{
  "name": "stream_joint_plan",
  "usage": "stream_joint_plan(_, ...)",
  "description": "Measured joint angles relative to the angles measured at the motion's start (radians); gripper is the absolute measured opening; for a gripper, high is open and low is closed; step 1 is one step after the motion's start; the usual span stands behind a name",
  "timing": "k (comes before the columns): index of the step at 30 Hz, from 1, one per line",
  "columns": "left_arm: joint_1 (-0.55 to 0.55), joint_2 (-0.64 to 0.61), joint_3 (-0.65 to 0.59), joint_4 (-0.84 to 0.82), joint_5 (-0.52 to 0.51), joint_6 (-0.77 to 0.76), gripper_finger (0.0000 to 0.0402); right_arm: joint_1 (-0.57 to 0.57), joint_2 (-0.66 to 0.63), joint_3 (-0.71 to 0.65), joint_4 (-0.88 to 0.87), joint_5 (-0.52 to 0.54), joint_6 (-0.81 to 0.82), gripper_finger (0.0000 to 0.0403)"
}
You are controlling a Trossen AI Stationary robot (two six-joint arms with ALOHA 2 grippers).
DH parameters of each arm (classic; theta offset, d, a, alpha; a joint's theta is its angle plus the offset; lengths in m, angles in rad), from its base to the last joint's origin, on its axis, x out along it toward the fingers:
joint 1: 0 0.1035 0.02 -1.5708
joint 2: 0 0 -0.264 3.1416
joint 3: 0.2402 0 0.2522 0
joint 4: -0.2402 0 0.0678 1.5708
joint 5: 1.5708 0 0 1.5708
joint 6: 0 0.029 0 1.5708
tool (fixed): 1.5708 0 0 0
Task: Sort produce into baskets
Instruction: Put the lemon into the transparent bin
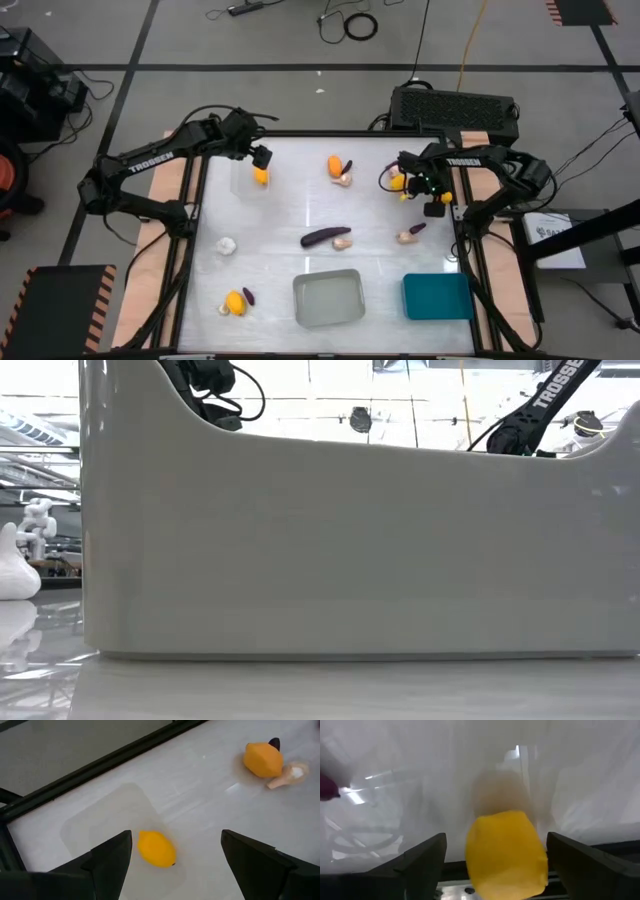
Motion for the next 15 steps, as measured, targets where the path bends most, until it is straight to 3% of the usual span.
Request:
stream_joint_plan(5,0.000,0.000,0.000,-0.008,0.000,0.013,0.0313,0.000,0.000,0.000,-0.007,-0.004,-0.023,0.0287)
stream_joint_plan(15,0.000,0.000,0.000,-0.008,0.000,0.016,0.0313,0.000,-0.001,0.003,0.020,0.006,-0.132,0.0140)
